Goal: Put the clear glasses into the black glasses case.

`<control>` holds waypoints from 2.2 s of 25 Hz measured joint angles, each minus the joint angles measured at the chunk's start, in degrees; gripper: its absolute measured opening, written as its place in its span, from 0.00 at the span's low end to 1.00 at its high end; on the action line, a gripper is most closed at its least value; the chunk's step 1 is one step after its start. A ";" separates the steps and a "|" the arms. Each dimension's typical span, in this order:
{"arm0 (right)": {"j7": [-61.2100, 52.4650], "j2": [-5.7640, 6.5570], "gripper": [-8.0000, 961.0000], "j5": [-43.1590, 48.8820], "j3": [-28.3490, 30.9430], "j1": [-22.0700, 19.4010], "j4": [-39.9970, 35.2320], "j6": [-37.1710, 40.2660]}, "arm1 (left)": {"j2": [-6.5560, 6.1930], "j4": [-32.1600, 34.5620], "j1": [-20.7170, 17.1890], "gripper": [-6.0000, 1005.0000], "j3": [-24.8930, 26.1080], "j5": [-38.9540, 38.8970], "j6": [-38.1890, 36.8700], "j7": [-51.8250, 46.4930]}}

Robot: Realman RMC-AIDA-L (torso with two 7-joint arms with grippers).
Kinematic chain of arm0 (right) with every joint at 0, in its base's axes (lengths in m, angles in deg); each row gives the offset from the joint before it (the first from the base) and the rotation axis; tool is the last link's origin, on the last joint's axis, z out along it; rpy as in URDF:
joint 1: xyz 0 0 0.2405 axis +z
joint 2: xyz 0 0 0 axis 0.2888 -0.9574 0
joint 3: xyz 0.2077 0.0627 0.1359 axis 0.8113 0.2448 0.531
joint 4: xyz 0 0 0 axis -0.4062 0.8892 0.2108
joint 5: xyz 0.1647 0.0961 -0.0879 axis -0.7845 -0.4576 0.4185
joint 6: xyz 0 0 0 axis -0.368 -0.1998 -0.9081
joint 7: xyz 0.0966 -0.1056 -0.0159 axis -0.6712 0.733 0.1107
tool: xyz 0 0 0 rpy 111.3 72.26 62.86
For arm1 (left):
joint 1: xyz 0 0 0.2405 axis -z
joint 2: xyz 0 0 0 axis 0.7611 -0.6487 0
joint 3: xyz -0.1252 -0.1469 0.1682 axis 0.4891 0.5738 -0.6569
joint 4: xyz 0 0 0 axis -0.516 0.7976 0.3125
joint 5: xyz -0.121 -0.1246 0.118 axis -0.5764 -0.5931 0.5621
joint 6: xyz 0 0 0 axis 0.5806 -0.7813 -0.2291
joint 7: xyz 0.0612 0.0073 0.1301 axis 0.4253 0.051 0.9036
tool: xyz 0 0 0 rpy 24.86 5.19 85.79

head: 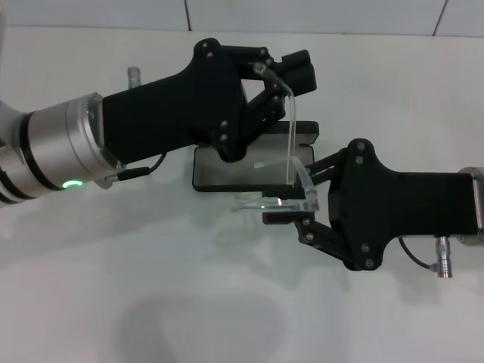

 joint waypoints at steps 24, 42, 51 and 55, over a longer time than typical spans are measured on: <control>0.04 0.09 0.13 -0.28 0.29 0.52 -0.21 -1.33 | -0.07 0.83 -1.64 0.12 1.06 0.98 -2.55 0.08; -2.92 0.13 0.13 -0.40 0.35 1.38 -0.27 -0.68 | -0.15 0.81 -1.38 0.12 1.98 3.83 -3.92 1.18; -2.98 0.23 0.13 -1.02 0.57 1.30 -0.12 -1.05 | -0.18 0.83 -1.93 0.12 1.60 4.01 -4.71 1.62; -3.00 0.26 0.13 -1.02 0.61 1.32 -0.10 -1.14 | -0.14 0.84 -2.06 0.12 1.58 4.01 -5.74 1.61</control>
